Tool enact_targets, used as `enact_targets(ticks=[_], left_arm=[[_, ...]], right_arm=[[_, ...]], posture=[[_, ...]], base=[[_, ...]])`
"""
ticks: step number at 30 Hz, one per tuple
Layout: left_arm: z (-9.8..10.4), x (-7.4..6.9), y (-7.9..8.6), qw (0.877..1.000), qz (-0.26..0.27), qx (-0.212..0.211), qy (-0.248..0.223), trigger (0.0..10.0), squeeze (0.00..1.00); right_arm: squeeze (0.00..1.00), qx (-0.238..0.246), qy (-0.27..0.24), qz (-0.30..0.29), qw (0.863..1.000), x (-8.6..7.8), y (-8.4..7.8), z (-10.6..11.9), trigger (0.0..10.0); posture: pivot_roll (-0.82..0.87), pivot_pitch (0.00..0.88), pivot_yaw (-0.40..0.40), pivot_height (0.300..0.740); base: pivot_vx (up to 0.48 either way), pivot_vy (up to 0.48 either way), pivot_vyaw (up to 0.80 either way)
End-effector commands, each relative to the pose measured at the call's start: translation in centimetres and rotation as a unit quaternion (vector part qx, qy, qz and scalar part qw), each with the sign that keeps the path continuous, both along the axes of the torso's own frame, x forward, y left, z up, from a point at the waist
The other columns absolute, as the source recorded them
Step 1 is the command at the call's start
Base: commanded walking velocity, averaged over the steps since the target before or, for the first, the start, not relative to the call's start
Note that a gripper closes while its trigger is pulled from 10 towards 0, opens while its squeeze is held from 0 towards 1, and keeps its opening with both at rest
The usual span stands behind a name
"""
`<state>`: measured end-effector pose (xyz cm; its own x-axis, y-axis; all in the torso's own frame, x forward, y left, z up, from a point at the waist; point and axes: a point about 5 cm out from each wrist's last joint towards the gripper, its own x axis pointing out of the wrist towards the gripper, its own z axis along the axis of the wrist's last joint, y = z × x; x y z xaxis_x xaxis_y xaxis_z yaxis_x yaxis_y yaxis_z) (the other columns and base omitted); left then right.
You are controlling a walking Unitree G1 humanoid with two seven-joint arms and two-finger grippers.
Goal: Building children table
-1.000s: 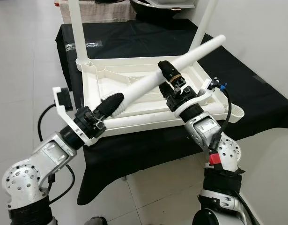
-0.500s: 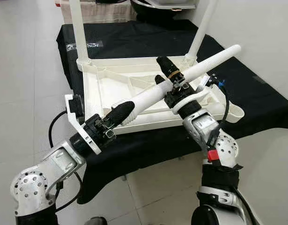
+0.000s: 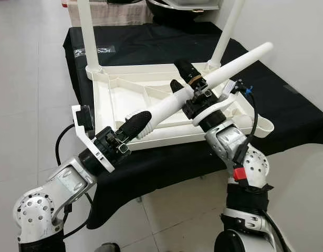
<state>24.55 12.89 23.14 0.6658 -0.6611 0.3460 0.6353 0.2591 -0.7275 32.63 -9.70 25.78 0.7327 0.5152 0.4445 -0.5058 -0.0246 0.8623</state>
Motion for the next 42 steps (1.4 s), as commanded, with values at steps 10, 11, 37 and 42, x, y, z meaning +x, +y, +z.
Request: enact_targets(ticks=[10, 11, 37, 42], left_arm=[[-0.7, -1.1, -1.0, 0.999, -0.035, 0.015, 0.015, 10.0, 0.00], [-0.7, -1.1, -1.0, 0.999, -0.036, 0.015, 0.016, 10.0, 0.00], [-1.9, -1.5, -1.0, 0.997, -0.049, 0.044, 0.047, 10.0, 1.00], [-2.5, -1.4, -0.5, 0.996, -0.038, 0.060, 0.057, 10.0, 1.00]], right_arm=[[0.00, 0.025, 0.003, 0.032, 0.999, -0.6, 0.7, -0.4, 0.0], [0.00, 0.025, 0.004, 0.030, 0.999, -0.5, 0.6, -0.6, 0.0], [0.00, 0.020, 0.008, 0.011, 1.000, 0.3, -0.2, -0.7, 0.0], [0.00, 0.023, 0.001, -0.002, 1.000, 0.7, -0.7, -0.3, 0.0]], posture=[[0.08, 0.124, -0.120, 0.740], [0.08, 0.125, -0.122, 0.740], [0.09, 0.123, -0.115, 0.740], [0.09, 0.121, -0.114, 0.740]], base=[[0.000, 0.000, 0.00], [0.000, 0.000, 0.00], [0.000, 0.000, 0.00], [0.000, 0.000, 0.00]])
